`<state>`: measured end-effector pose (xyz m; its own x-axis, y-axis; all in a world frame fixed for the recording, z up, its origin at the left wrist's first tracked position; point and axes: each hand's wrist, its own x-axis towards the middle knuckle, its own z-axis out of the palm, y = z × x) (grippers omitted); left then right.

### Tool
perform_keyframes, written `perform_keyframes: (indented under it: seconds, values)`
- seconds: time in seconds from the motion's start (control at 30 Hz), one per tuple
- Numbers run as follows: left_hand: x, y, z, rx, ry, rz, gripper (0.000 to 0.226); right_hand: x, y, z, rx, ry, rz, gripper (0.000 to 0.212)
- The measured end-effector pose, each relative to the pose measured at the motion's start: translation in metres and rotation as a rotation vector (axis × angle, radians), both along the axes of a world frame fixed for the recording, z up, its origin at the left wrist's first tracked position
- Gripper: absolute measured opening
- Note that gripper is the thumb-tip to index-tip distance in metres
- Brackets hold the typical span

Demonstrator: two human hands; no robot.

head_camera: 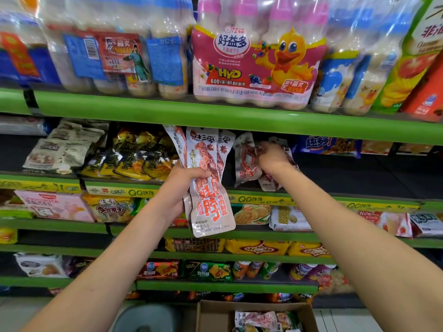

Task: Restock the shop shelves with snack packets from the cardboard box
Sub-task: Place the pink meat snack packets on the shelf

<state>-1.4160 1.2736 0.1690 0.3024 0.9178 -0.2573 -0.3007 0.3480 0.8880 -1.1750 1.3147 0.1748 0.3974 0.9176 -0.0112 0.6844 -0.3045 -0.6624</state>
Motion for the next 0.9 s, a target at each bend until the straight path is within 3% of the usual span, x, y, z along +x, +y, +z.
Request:
perform_keyframes:
  seconds: [0.07,0.23,0.33,0.43,0.9]
  values:
    - [-0.002,0.000,0.000,-0.007,-0.001,0.007,0.056,-0.002,-0.003,0.000,0.000,-0.165,0.035,0.054]
    - [-0.003,-0.001,-0.002,-0.027,0.000,0.022,0.055,-0.012,-0.019,-0.006,0.017,-0.458,0.288,0.035]
    - [0.001,-0.003,-0.002,-0.028,0.017,0.008,0.056,-0.022,-0.024,-0.015,-0.122,-0.602,0.455,0.040]
    - [0.006,-0.005,0.001,-0.030,0.043,-0.002,0.057,-0.024,-0.027,-0.022,-0.219,-0.540,0.502,0.044]
    - [0.006,-0.006,-0.002,-0.033,0.024,-0.014,0.055,-0.002,-0.035,-0.026,-0.145,-0.409,0.477,0.050]
